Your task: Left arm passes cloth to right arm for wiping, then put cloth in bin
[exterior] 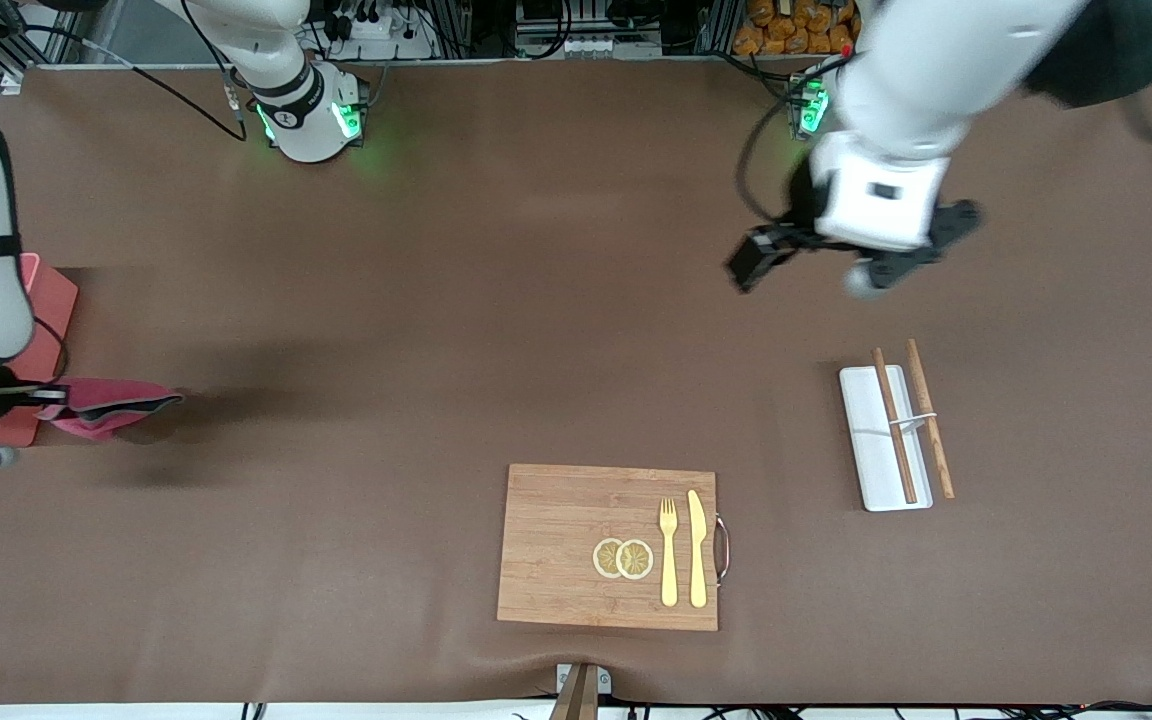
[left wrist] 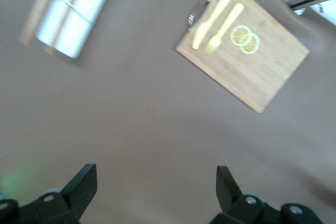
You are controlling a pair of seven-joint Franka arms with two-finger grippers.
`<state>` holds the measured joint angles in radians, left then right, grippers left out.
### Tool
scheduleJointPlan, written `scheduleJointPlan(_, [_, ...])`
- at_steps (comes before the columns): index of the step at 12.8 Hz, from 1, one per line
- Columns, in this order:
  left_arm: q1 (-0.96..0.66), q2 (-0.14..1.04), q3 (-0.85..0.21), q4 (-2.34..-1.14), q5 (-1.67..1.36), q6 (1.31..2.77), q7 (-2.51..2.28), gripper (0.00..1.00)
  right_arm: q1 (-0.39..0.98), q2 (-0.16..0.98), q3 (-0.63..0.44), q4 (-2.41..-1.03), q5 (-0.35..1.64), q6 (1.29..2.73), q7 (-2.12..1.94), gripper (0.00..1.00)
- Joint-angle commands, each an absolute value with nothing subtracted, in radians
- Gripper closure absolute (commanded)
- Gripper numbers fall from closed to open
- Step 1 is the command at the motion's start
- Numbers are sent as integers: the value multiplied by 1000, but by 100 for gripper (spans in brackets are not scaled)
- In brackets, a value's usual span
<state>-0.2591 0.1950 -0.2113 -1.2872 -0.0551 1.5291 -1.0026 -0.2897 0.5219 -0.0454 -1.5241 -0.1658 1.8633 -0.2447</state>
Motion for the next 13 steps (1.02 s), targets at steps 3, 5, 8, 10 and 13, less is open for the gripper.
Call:
scheduleJointPlan(3, [-79, 81, -232, -1373, -29, 1460, -706, 0, -313, 583, -25, -1480, -206, 1902, -268, 100])
scheduleJointPlan(5, [-31, 55, -235, -1393, -28, 1451, -609, 0, -333, 626, -23, -1477, -199, 1957, -288, 100])
scheduleJointPlan(8, [-21, 19, -207, -1430, -22, 1418, -510, 0, -283, 655, -12, -1482, -184, 1971, -279, 100])
scheduleJointPlan(10, [-23, -12, -173, -1465, -21, 1414, -459, 0, -168, 658, -11, -1491, -97, 1964, -246, 100])
scheduleJointPlan(13, [-29, -28, -108, -1491, -21, 1419, -359, 0, 1, 658, -11, -1514, 24, 1960, -108, 100])
